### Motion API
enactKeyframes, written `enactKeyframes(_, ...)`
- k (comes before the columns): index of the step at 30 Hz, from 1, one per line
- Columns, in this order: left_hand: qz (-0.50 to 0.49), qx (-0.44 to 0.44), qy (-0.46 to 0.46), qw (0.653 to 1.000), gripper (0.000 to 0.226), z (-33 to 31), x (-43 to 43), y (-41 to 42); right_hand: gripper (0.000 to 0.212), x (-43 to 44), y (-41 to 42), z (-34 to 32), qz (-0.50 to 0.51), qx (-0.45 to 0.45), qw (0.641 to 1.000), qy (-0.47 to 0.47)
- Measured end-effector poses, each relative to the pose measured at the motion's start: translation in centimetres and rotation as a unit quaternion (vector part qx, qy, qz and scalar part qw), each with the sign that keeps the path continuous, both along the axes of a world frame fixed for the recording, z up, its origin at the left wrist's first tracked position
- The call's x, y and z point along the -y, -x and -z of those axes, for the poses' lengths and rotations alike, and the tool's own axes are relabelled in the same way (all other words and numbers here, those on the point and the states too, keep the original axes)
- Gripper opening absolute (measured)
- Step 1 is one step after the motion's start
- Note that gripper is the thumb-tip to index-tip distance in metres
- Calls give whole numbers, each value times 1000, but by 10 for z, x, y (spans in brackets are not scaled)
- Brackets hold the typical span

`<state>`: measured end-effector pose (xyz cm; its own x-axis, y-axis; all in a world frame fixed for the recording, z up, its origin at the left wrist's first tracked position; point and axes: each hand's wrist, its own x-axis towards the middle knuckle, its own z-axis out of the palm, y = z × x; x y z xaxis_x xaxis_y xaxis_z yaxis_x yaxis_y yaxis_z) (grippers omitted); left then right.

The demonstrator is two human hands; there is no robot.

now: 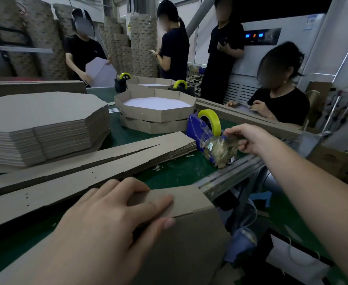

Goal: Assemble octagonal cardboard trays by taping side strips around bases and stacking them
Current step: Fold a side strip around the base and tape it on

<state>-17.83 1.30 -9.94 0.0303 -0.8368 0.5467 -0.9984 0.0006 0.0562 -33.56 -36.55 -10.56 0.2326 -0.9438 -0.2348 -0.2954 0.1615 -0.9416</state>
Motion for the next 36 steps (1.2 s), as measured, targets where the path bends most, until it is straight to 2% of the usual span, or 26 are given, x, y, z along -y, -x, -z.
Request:
enactKeyframes(4, -2, 2, 1, 1000, 36, 1, 1, 0, 10, -3, -3, -5, 39, 69, 997, -21)
enactKeyframes(7, -1, -4, 4, 1000, 36, 2, 1, 0, 8, -8, -2, 8, 63, 146, 987, 15)
enactKeyframes(11, -2, -5, 8, 1000, 36, 2, 2, 0, 36, -17, 13, 36, 48, 320, 944, 65)
enactKeyframes(14, -1, -5, 7, 1000, 37, 2, 2, -1, 46, -23, 20, 53, 21, 367, 926, 87)
enactKeyframes(16, -3, -5, 2, 1000, 38, 1, 2, -1, 48, -27, 21, 59, 32, 318, 940, 118)
enactKeyframes(18, -8, -6, -4, 1000, 39, 1, 0, -1, 38, -31, 25, 62, 52, 177, 964, 189)
enactKeyframes(20, -12, -10, -10, 1000, 39, 0, -1, -1, 24, -35, 30, 62, 81, 20, 959, 271)
enactKeyframes(21, -14, -11, -11, 1000, 39, 0, -1, -1, 21, -37, 31, 60, 94, -29, 947, 307)
enactKeyframes(24, -17, -15, -18, 1000, 40, -2, -2, 1, 21, -42, 31, 48, 108, -108, 924, 351)
enactKeyframes(26, -18, -16, -21, 999, 40, -3, -4, 2, 21, -43, 37, 42, 113, -174, 920, 333)
enactKeyframes(28, -21, -14, -22, 999, 39, -4, -5, 3, 21, -52, 44, 37, 118, -199, 920, 317)
enactKeyframes(31, -21, -19, -22, 999, 39, -5, -6, 4, 15, -98, 39, 21, 97, -129, 923, 349)
enactKeyframes(34, -13, -29, -29, 999, 37, -6, -6, 4, 10, -176, 26, 2, 2, 51, 940, 337)
enactKeyframes(36, -9, -20, -36, 999, 35, -6, -6, 4, 23, -232, 21, -6, -75, 152, 943, 286)
